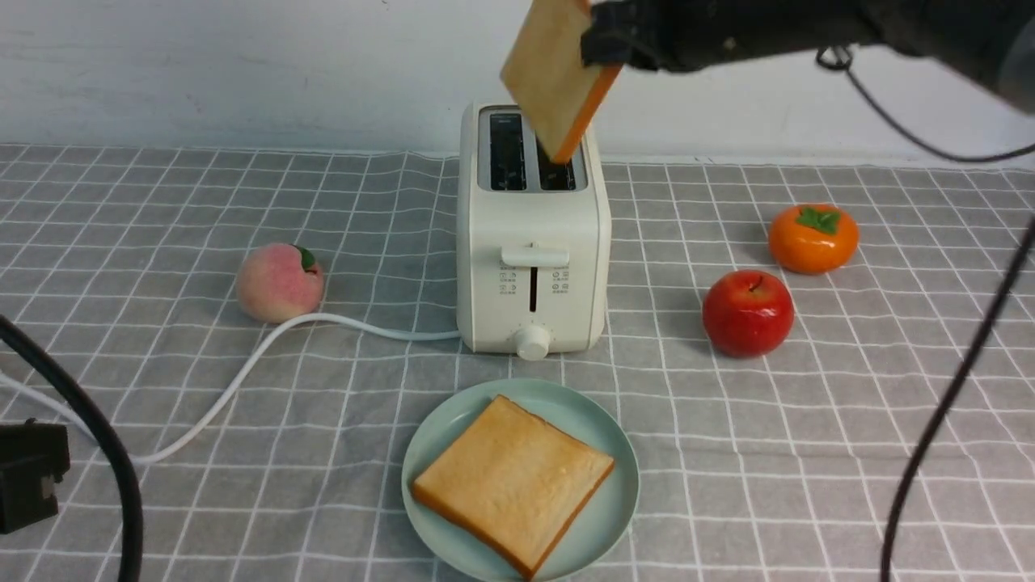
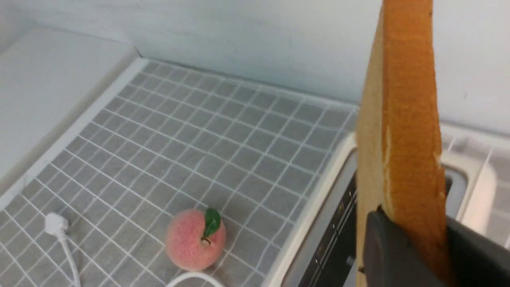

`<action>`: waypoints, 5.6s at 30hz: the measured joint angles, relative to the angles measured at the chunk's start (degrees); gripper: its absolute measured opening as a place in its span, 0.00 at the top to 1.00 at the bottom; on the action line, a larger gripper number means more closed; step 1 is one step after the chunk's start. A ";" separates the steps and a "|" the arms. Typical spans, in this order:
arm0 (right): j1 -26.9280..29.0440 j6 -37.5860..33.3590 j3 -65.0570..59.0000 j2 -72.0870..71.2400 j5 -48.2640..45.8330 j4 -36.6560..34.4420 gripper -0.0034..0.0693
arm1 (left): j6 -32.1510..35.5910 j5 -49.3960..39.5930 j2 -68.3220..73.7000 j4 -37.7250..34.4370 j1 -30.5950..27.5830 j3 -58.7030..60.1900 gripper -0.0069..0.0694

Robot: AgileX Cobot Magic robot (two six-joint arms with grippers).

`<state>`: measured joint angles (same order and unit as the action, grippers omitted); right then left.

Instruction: Take toasted bread from bread machine on grey coffee table place on plate.

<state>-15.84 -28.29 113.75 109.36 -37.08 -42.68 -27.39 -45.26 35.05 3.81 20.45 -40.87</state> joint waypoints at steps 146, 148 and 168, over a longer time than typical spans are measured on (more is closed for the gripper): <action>25.04 22.01 -90.98 -106.63 19.28 32.46 0.89 | 1.10 23.31 -35.65 2.86 -16.17 42.57 0.91; 25.04 22.01 -90.98 -106.63 19.22 32.46 0.88 | 1.10 23.14 -35.65 2.74 -16.17 42.57 0.91; 25.04 22.01 -90.98 -106.63 19.16 32.46 0.84 | 1.10 23.09 -35.65 2.67 -16.17 42.61 0.89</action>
<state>9.20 -6.29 22.76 2.73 -17.91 -10.22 -26.29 -22.17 -0.60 6.48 4.29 1.74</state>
